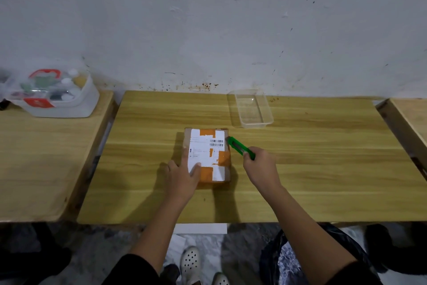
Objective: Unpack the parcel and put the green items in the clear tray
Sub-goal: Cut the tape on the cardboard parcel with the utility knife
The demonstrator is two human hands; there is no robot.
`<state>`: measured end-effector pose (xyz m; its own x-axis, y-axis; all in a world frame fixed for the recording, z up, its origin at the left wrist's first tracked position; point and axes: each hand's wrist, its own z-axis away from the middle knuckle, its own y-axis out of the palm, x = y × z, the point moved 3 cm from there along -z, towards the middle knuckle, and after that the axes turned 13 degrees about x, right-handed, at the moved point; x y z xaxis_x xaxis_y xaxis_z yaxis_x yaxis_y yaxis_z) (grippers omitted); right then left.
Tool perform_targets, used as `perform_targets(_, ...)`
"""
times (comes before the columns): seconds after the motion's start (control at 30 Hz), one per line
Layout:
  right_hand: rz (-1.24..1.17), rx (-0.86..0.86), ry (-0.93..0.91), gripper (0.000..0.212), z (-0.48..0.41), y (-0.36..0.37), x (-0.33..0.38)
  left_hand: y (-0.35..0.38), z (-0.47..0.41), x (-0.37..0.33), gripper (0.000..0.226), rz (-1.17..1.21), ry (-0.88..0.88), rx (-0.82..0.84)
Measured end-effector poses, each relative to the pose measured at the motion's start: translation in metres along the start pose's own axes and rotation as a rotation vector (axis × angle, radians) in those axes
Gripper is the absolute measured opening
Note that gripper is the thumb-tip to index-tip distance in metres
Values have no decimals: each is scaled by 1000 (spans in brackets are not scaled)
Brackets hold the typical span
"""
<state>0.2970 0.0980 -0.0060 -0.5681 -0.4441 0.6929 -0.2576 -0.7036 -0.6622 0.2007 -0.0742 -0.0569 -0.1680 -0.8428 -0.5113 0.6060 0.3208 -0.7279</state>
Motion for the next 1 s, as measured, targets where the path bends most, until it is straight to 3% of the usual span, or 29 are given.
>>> perform_targets(0.4, 16, -55, 24, 22, -13, 2, 4, 12, -5, 3, 61, 344, 122, 54)
perform_targets(1.0, -59, -107, 38, 22, -6, 5, -4, 18, -11, 11, 60, 432, 168, 57)
